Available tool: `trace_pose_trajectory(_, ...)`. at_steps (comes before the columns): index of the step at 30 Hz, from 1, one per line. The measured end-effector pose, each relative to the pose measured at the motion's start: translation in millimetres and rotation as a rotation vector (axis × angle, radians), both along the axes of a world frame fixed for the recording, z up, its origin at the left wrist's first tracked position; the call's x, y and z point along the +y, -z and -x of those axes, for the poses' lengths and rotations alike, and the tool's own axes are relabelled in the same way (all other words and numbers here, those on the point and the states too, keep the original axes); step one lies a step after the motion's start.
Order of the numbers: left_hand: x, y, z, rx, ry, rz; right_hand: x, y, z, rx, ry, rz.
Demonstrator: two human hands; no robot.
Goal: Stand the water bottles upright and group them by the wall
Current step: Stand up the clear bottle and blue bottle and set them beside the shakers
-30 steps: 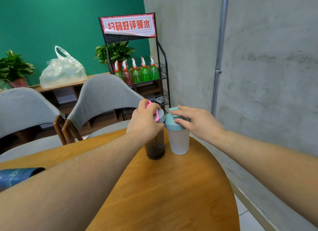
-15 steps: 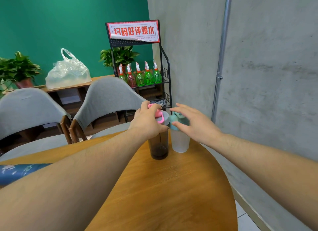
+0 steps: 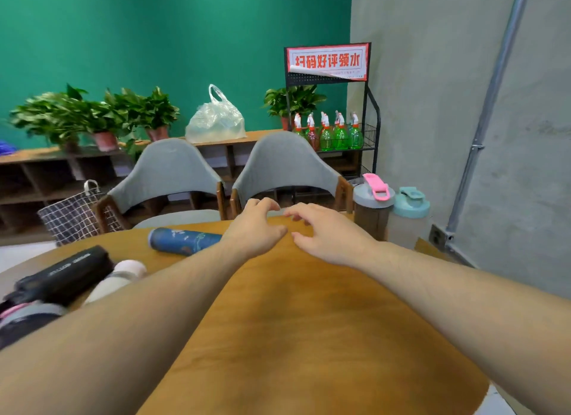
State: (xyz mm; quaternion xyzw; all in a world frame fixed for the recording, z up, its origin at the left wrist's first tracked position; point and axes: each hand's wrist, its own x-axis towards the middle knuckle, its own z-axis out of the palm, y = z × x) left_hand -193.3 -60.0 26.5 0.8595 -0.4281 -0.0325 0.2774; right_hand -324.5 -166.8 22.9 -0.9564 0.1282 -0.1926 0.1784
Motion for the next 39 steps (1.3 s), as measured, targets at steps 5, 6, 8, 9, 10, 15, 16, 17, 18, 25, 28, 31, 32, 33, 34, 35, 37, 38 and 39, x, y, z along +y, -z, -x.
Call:
trace_pose_trajectory(5, 86.4, 7.4, -41.6, 0.045, -0.128, -0.028, 57.3, 5.7, -42.9, 0.064, -0.061, -0.005)
trace_pose_trajectory(6, 101.5, 9.1, -50.3, 0.047, -0.151, -0.036, 66.0, 7.2, -51.2, 0.075, -0.068, -0.006)
trace_pose_trajectory(8, 127.9, 12.6, -67.3, 0.033, -0.206, -0.058, 81.6, 9.7, -68.6, 0.086, -0.086, 0.006)
trace_pose_trajectory(9, 143.5, 15.4, -78.8, 0.031, -0.242, -0.076, 91.5, 12.1, -81.6, 0.088, -0.095, 0.015)
trace_pose_trajectory(10, 150.8, 17.2, -84.7, 0.030, -0.266, -0.100, 94.6, 13.7, -87.2, 0.091, -0.086, 0.022)
trace_pose_trajectory(15, 188.7, 32.0, -129.0, 0.038, -0.417, -0.263, 113.8, 31.2, -133.2, 0.146, -0.060, 0.039)
trace_pose_trajectory(16, 192.8, 36.1, -138.8, 0.042, -0.445, -0.285, 115.7, 35.1, -142.5, 0.159, -0.059, 0.043)
trace_pose_trajectory(17, 195.1, 39.5, -146.9, 0.053, -0.465, -0.304, 117.1, 38.6, -151.0, 0.175, -0.055, 0.050)
trace_pose_trajectory(18, 196.4, 43.5, -154.8, 0.069, -0.479, -0.320, 117.7, 41.9, -159.5, 0.196, -0.049, 0.057)
trace_pose_trajectory(25, 196.2, 65.8, -197.1, 0.112, -0.507, -0.471, 113.3, 52.8, -223.8, 0.273, -0.019, 0.144)
trace_pose_trajectory(28, 195.6, 71.9, -210.7, 0.194, -0.494, -0.491, 108.0, 57.7, -257.3, 0.294, -0.020, 0.194)
trace_pose_trajectory(31, 193.8, 80.1, -222.3, 0.320, -0.491, -0.466, 101.2, 66.1, -291.5, 0.325, 0.011, 0.203)
trace_pose_trajectory(32, 194.0, 83.4, -226.6, 0.346, -0.489, -0.456, 99.5, 69.8, -302.1, 0.341, 0.026, 0.194)
trace_pose_trajectory(33, 194.4, 85.8, -230.8, 0.373, -0.488, -0.442, 98.0, 73.5, -312.1, 0.356, 0.044, 0.189)
trace_pose_trajectory(34, 195.2, 87.6, -234.6, 0.402, -0.485, -0.424, 96.6, 77.3, -321.1, 0.374, 0.062, 0.187)
trace_pose_trajectory(35, 196.5, 88.6, -237.8, 0.431, -0.484, -0.400, 95.3, 81.0, -328.6, 0.392, 0.075, 0.186)
trace_pose_trajectory(37, 201.1, 91.0, -246.2, 0.478, -0.495, -0.355, 92.6, 87.9, -342.8, 0.438, 0.095, 0.180)
trace_pose_trajectory(38, 203.0, 91.3, -248.2, 0.495, -0.499, -0.338, 90.5, 89.6, -346.2, 0.457, 0.103, 0.180)
trace_pose_trajectory(39, 205.4, 91.2, -249.6, 0.505, -0.505, -0.322, 88.6, 91.1, -348.6, 0.469, 0.108, 0.185)
